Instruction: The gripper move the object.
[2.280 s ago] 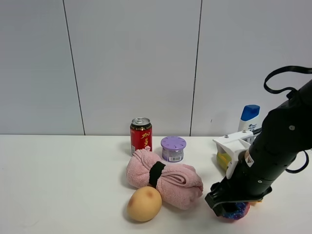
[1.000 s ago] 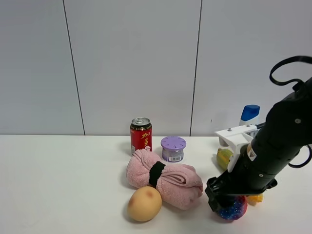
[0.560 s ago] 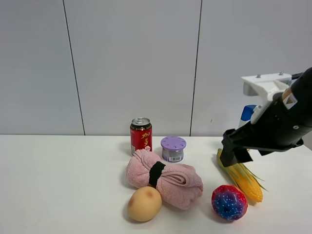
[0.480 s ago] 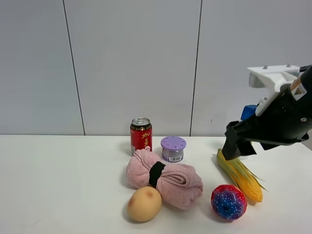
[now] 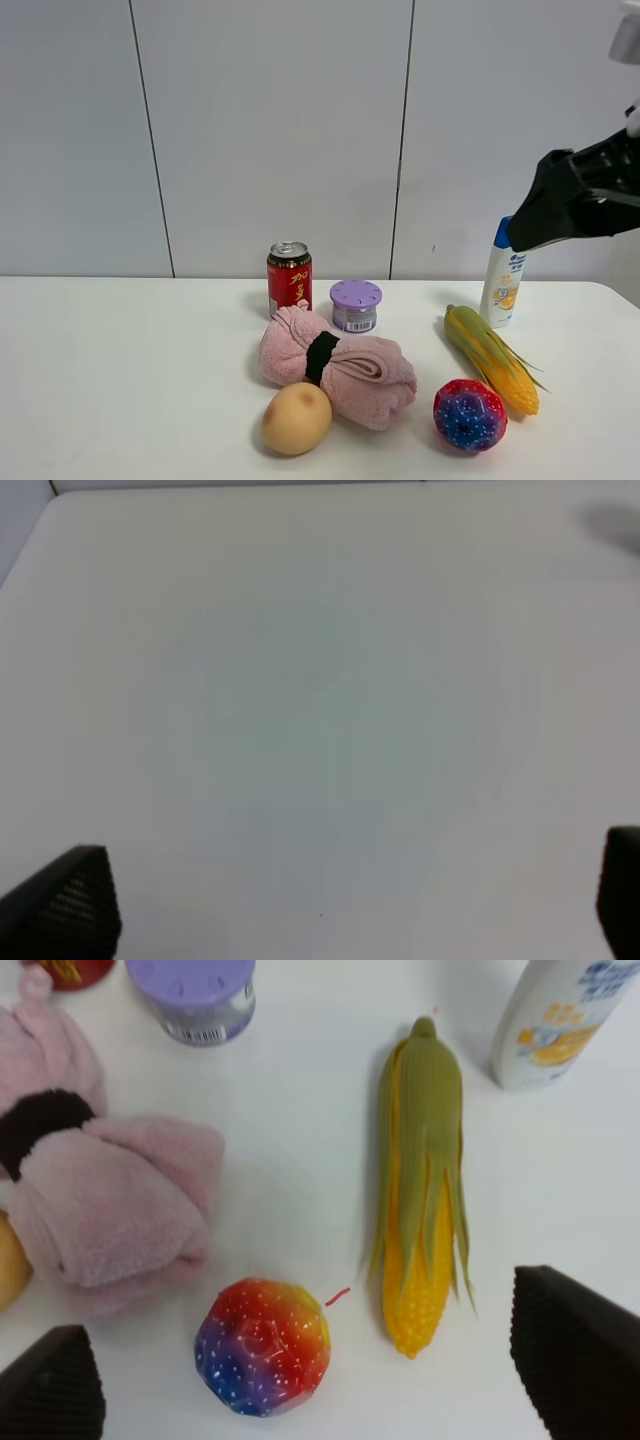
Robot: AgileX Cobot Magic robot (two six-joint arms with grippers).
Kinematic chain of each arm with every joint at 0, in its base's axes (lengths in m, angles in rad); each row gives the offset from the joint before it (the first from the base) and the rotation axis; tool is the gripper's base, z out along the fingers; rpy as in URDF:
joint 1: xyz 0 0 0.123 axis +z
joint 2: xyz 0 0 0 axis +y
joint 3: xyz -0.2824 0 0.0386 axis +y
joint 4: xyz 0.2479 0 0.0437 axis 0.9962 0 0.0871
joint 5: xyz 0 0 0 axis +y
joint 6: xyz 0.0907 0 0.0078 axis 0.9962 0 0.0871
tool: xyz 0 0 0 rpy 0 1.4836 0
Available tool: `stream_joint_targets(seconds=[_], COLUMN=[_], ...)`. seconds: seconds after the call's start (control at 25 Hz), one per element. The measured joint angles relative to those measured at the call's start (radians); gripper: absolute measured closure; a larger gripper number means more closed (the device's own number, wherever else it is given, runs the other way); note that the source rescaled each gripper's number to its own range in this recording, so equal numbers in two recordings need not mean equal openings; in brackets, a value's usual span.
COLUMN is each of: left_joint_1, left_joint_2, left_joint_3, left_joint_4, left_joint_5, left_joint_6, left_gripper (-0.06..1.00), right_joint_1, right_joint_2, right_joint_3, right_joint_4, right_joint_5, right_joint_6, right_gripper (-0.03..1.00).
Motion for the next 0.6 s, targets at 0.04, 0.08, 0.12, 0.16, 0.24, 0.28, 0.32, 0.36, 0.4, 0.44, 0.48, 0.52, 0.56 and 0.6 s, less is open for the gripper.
stream_joint_targets(seconds=[0.04,0.08,0.12,0.16,0.24,0.28,0.32,0.36,0.4,0.44,0.48,0.52,0.56,0.6], left_joint_1=[0.000,0.000,0.000,0.000,0.000,0.000,0.000,0.000,0.000,0.000,0.000,0.000,0.000,0.000], left_joint_2=[0.000,0.000,0.000,0.000,0.000,0.000,0.000,0.000,0.000,0.000,0.000,0.000,0.000,0.000], left_joint_3=[0.000,0.000,0.000,0.000,0.000,0.000,0.000,0.000,0.000,0.000,0.000,0.000,0.000,0.000], left_joint_4=[0.000,0.000,0.000,0.000,0.000,0.000,0.000,0.000,0.000,0.000,0.000,0.000,0.000,0.000], left_joint_5=[0.000,0.000,0.000,0.000,0.000,0.000,0.000,0.000,0.000,0.000,0.000,0.000,0.000,0.000], left_joint_6=[0.000,0.000,0.000,0.000,0.000,0.000,0.000,0.000,0.000,0.000,0.000,0.000,0.000,0.000], left_gripper=[-0.06,-0.06,-0.06,-0.06,-0.06,-0.06,-0.06,-0.06,-0.06,-0.06,-0.06,-0.06,-0.06,-0.06], right_joint_1=[0.000,0.000,0.000,0.000,0.001,0.001,0.001,0.001,0.001,0.001,0.001,0.001,0.001,0.001], right_joint_2=[-0.024,-0.043,-0.065,-0.087,-0.125,-0.146,-0.165,-0.181,-0.197,-0.210,-0.218,-0.222,-0.224,-0.224], right_joint_3=[0.000,0.000,0.000,0.000,0.000,0.000,0.000,-0.003,-0.012,-0.026,-0.049,-0.077,-0.103,-0.136], right_joint_4=[0.000,0.001,0.001,0.002,0.011,0.018,0.032,0.046,0.060,0.069,0.077,0.081,0.082,0.082], right_joint_5=[0.007,0.018,0.025,0.030,0.048,0.053,0.060,0.075,0.090,0.107,0.128,0.152,0.178,0.202], right_joint_6=[-0.003,-0.005,-0.005,-0.006,-0.015,-0.022,-0.027,-0.039,-0.051,-0.064,-0.079,-0.095,-0.111,-0.125], right_gripper=[0.45,0.45,0.45,0.45,0.45,0.45,0.45,0.45,0.45,0.45,0.45,0.45,0.45,0.45])
